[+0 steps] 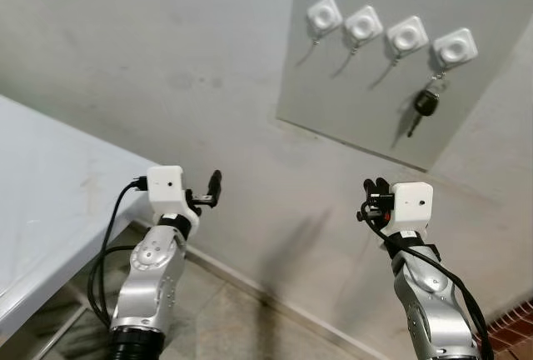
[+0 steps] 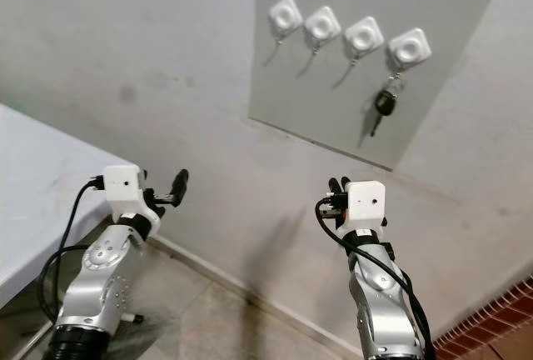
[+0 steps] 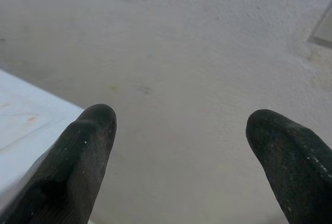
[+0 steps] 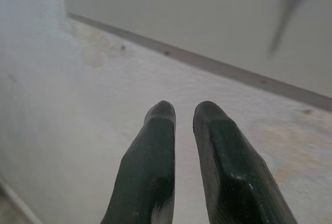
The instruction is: Hang keys on a hook
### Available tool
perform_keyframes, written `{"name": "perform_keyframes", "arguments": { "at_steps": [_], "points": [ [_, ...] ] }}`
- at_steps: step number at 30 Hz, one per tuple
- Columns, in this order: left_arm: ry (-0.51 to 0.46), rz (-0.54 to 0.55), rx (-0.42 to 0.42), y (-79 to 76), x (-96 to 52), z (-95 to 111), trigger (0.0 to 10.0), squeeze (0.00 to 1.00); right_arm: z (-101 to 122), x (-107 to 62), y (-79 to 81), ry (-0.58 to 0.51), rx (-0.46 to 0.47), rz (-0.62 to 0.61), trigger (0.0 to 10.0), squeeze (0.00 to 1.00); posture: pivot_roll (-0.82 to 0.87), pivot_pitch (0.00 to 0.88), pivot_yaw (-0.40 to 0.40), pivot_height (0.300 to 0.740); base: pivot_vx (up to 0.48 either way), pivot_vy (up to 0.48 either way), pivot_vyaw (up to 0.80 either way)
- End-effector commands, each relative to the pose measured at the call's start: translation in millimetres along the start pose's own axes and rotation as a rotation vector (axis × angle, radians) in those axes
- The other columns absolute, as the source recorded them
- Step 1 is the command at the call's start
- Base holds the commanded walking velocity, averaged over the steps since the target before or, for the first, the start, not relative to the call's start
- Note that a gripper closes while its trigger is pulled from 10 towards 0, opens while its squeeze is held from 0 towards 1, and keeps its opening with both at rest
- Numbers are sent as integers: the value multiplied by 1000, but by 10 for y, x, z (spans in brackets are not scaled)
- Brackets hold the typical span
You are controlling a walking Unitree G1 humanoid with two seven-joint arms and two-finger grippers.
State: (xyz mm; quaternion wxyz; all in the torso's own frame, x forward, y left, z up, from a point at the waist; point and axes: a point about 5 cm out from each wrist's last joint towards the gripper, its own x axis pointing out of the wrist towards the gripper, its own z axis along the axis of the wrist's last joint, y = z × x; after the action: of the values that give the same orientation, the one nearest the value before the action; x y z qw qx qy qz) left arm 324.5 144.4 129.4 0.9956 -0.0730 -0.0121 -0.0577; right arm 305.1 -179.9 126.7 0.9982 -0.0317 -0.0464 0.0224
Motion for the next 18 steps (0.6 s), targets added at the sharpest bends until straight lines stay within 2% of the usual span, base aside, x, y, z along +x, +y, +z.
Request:
{"name": "perform_keyframes", "arguments": {
  "at_steps": [1, 18],
  "points": [
    [0, -12, 11, -21, -11, -11, 10000, 0, -25, -7, -42, 8, -6, -10, 10000, 0, 25, 34, -55, 740, 0, 0, 800],
    [-6, 15, 16, 50, -10, 4, 10000, 0, -26, -4, -81, 14, -21, -5, 10000, 0, 25, 47, -68, 740, 0, 0, 800]
  ]
}}
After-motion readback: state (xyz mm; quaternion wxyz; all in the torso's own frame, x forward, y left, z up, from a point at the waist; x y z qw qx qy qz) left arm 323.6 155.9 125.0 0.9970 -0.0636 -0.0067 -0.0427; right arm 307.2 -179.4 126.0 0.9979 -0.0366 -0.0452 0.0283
